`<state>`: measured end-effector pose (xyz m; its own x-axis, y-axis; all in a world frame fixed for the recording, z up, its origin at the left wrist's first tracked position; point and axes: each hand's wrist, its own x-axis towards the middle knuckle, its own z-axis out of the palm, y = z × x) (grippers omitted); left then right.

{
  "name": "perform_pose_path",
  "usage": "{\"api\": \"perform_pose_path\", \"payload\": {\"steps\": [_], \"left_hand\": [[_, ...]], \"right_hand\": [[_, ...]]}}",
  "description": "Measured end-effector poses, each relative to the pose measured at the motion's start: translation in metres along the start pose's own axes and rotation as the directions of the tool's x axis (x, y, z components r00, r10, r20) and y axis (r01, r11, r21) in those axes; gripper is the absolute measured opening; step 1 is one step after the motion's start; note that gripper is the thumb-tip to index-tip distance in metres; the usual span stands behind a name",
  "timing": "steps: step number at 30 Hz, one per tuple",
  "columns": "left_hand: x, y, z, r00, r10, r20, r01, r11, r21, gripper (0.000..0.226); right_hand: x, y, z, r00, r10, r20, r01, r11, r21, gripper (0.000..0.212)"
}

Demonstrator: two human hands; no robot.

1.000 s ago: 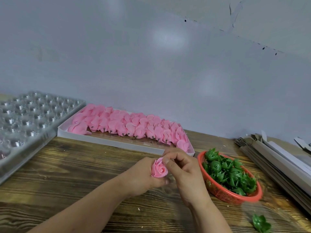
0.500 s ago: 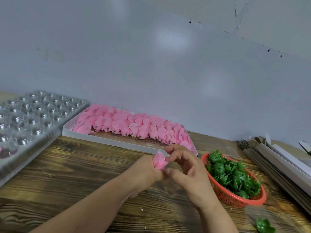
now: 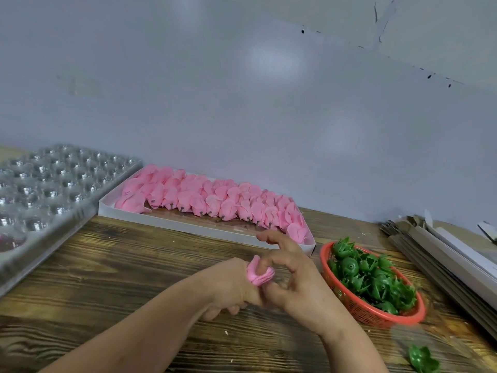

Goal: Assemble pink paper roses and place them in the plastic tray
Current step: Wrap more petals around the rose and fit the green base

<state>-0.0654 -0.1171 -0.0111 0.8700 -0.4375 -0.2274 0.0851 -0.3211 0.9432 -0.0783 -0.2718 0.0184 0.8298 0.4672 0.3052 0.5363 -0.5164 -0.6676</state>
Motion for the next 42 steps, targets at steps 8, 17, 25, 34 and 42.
{"api": "perform_pose_path", "payload": {"steps": [8, 17, 25, 34, 42], "left_hand": [[0.002, -0.003, -0.001, 0.999, -0.03, 0.043, 0.033, 0.997, -0.067, 0.031], [0.002, -0.001, 0.003, 0.987, 0.149, -0.067, -0.149, 0.989, -0.001, 0.019], [0.003, 0.0, 0.007, 0.942, 0.283, -0.181, -0.295, 0.955, -0.041, 0.02], [-0.003, 0.007, 0.01, 0.894, 0.397, -0.207, -0.427, 0.896, -0.122, 0.01], [-0.002, 0.004, 0.01, 0.874, 0.455, -0.169, -0.475, 0.873, -0.107, 0.032]], "right_hand": [[0.0, 0.002, -0.006, 0.999, 0.024, 0.042, -0.021, 0.997, -0.072, 0.02], [0.001, 0.002, -0.005, 0.999, 0.016, 0.044, -0.016, 1.0, 0.0, 0.015], [0.003, -0.004, 0.002, 0.984, -0.104, -0.147, 0.097, 0.994, -0.057, 0.02], [0.002, 0.006, -0.013, 0.986, 0.081, -0.146, -0.049, 0.976, 0.213, 0.044], [0.0, -0.002, -0.011, 0.993, 0.053, -0.107, -0.013, 0.938, 0.348, 0.021]]}}
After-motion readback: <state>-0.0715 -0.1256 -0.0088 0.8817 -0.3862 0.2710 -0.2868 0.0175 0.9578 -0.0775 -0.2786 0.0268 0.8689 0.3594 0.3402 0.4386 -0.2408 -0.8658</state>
